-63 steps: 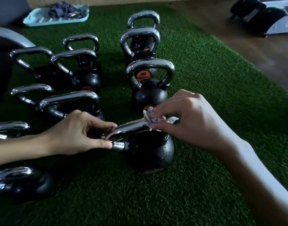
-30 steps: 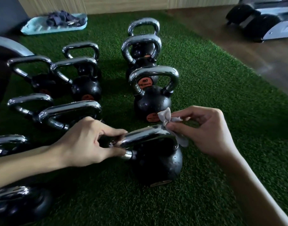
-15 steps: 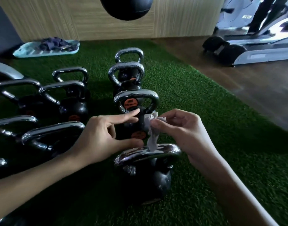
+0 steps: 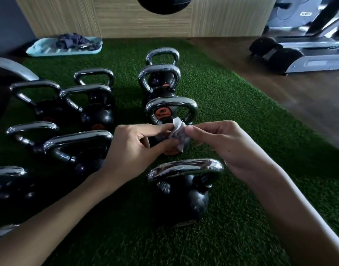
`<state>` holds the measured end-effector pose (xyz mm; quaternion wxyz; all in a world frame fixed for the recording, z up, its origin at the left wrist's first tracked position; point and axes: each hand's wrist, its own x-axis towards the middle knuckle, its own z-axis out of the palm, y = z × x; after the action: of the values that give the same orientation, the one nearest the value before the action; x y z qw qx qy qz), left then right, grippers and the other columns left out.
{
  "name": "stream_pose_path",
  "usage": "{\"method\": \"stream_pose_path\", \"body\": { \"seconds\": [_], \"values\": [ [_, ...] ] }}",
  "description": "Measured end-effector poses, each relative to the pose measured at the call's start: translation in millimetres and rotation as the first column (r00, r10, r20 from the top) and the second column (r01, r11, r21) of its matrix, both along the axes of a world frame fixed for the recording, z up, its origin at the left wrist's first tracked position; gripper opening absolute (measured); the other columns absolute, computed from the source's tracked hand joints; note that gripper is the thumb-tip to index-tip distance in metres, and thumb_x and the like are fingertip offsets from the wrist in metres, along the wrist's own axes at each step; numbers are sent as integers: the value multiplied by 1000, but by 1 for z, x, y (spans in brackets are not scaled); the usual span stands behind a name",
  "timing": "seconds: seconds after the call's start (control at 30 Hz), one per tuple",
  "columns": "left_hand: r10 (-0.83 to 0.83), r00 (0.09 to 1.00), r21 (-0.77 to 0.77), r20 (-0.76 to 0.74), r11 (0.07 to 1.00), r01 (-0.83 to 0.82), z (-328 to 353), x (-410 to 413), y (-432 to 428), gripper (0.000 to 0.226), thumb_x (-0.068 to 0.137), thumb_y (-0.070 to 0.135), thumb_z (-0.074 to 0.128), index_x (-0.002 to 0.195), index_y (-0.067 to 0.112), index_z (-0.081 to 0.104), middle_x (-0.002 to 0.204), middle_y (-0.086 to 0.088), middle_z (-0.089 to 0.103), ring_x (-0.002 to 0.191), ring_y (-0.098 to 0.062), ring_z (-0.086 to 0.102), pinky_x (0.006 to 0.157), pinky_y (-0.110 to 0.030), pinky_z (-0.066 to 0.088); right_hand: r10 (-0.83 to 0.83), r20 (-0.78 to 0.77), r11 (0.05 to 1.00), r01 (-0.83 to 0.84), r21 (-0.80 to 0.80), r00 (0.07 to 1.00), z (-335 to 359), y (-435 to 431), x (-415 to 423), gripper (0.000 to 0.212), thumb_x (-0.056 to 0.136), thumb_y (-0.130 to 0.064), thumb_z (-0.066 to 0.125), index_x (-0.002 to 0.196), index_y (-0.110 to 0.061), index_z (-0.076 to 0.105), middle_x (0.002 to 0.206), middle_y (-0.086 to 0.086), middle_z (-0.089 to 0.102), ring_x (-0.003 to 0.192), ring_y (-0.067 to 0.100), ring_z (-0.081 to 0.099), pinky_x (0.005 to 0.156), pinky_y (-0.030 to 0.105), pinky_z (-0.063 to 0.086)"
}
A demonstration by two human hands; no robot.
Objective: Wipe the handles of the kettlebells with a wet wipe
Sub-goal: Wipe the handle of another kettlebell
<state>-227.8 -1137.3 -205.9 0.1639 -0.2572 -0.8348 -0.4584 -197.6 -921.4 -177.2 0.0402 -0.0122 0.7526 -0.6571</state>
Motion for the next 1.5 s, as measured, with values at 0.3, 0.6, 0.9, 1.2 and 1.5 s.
{"method": "stream_pose_path", "body": {
  "seconds": [0.3,0.6,0.9,1.2,1.5],
  "values": [
    [-5,982,-14,189,1000,8,-7,7,-17,40,78,46,80,115,30,76,73,34,67,47,-7,55,47,-11,36,-40,-122,953,75,294,992,-4,-7,5,30,75,-41,85,102,-30,80,94,-13,79,85,-3,70,82,17,50],
    [-126,978,-512,167,836,196,3,6,-33,41,85,64,62,123,49,68,106,23,70,77,18,53,64,-7,38,349,-171,255,82,963,921,-50,19,10,57,77,-82,53,129,-60,56,111,-28,66,105,11,42,84,28,12],
    [-248,938,-527,243,778,342,17,-22,21,26,88,53,70,114,54,71,101,15,65,76,7,54,61,-15,37,276,-372,476,210,854,886,-57,64,7,54,74,-78,59,120,-51,67,72,-38,51,85,9,48,78,31,16],
    [-181,961,-298,210,924,239,-18,-15,21,31,84,44,78,113,33,78,93,18,71,70,18,54,63,-4,37,122,-365,562,239,792,923,-73,102,7,51,71,-79,61,117,-57,62,80,-16,50,89,18,49,86,35,22],
    [-155,965,-73,211,982,174,-50,-9,33,32,83,35,82,112,24,79,104,16,76,90,9,66,77,-11,47,54,-352,616,246,748,935,-78,111,5,48,66,-76,64,112,-62,60,83,0,49,92,19,43,85,33,24]
  ]
}}
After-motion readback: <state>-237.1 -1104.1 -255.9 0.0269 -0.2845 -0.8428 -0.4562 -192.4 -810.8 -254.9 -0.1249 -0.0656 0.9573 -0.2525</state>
